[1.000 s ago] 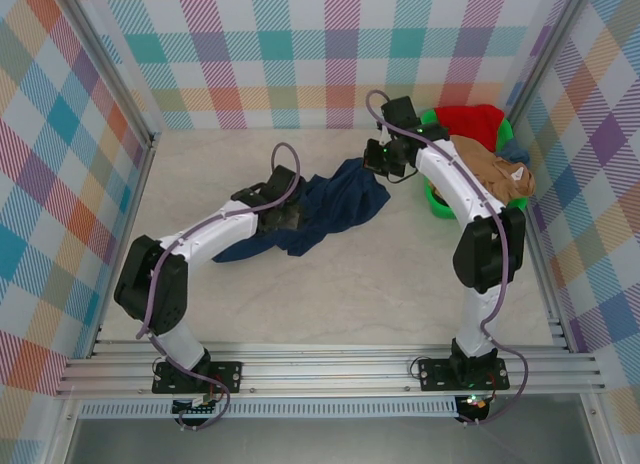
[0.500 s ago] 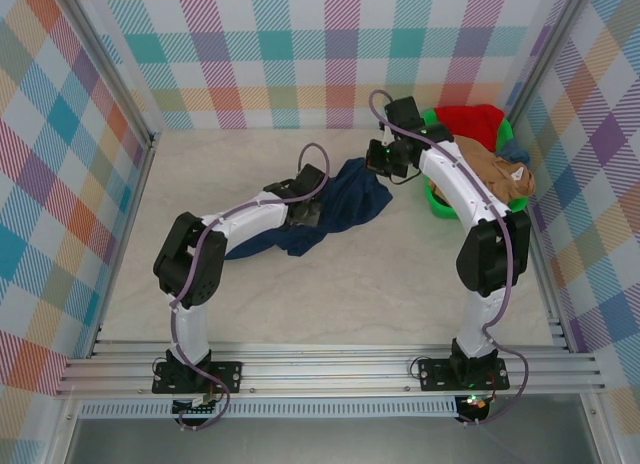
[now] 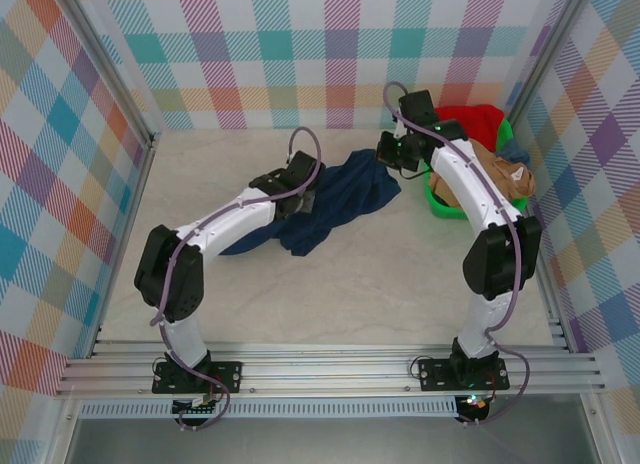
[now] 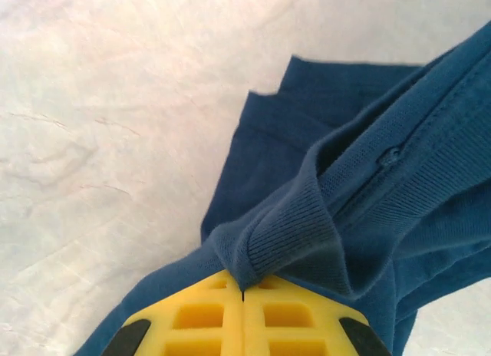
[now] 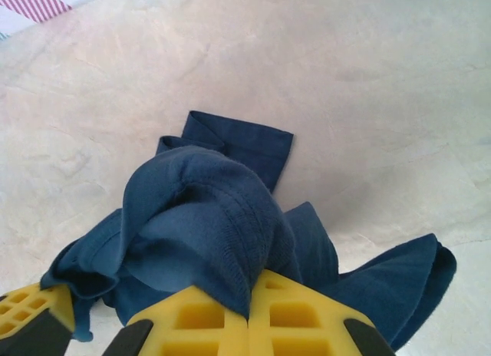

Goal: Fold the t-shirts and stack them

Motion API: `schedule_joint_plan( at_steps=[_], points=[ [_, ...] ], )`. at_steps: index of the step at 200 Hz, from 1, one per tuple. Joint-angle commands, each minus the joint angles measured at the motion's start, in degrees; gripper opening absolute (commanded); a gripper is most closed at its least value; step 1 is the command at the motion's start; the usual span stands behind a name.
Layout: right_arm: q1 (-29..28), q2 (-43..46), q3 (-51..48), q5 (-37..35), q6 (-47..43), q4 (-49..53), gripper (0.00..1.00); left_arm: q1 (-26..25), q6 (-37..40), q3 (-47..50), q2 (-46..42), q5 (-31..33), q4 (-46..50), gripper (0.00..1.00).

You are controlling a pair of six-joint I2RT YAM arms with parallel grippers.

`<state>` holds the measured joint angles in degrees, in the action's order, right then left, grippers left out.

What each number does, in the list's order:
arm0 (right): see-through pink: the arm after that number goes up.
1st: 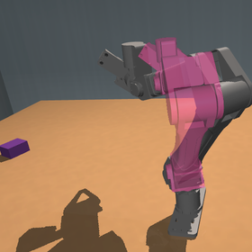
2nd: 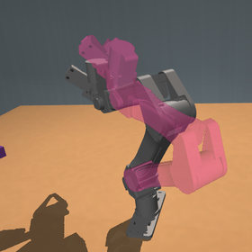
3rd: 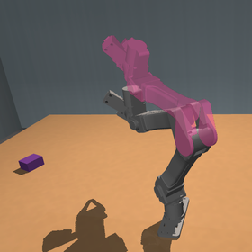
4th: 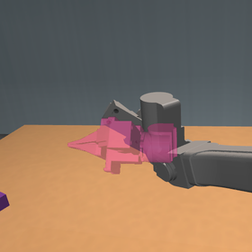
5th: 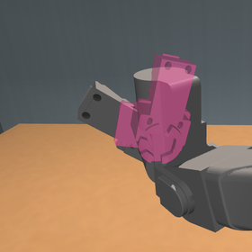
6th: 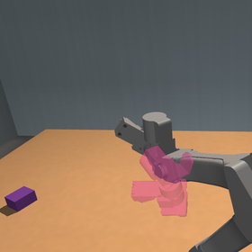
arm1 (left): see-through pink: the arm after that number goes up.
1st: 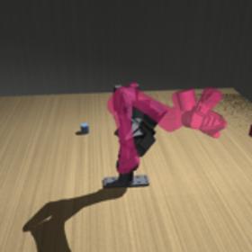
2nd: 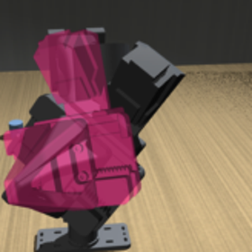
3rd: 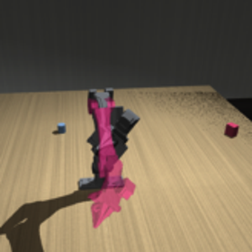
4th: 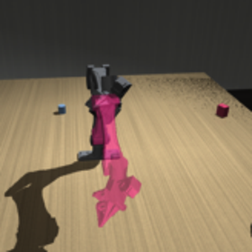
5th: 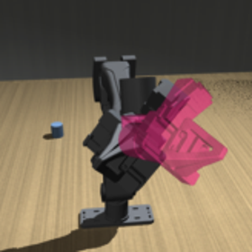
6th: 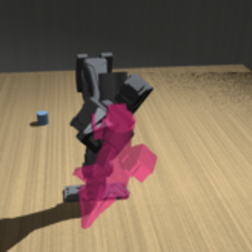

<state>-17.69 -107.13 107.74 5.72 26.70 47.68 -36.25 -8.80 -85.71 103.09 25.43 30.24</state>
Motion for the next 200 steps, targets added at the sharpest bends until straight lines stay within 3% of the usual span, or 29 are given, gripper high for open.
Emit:
schedule_joint_plan(
  at_steps=[1, 32, 112, 165, 183, 200],
  points=[
    [0.38, 3.16, 4.41, -2.55, -1.19, -1.86, 0.00, -0.58, -1.50, -5.69, -2.09, 0.28, 3.58, 0.00],
    [0.73, 8.06, 5.13, -10.91, -2.30, -5.90, 0.00, -1.33, -3.90, -11.25, -4.34, -4.78, 3.51, 0.00],
    [2.38, 20.64, 6.57, -20.90, -11.48, -27.17, 0.00, -2.86, -6.25, -17.12, -17.03, -21.71, -2.62, 0.00],
    [2.31, 15.74, 13.52, -13.35, -9.12, -35.85, 0.00, -2.33, -12.14, -13.14, -25.61, -18.15, -4.70, 0.00],
    [1.94, 7.06, 20.73, -6.46, -4.75, -33.06, 0.00, 1.43, -18.08, -10.90, -26.18, -15.39, -1.68, 0.00],
    [0.41, -6.32, 34.76, 2.24, 0.88, -26.67, 0.00, 8.09, -26.07, -8.73, -25.28, -10.71, 5.15, 0.00]
  ],
)
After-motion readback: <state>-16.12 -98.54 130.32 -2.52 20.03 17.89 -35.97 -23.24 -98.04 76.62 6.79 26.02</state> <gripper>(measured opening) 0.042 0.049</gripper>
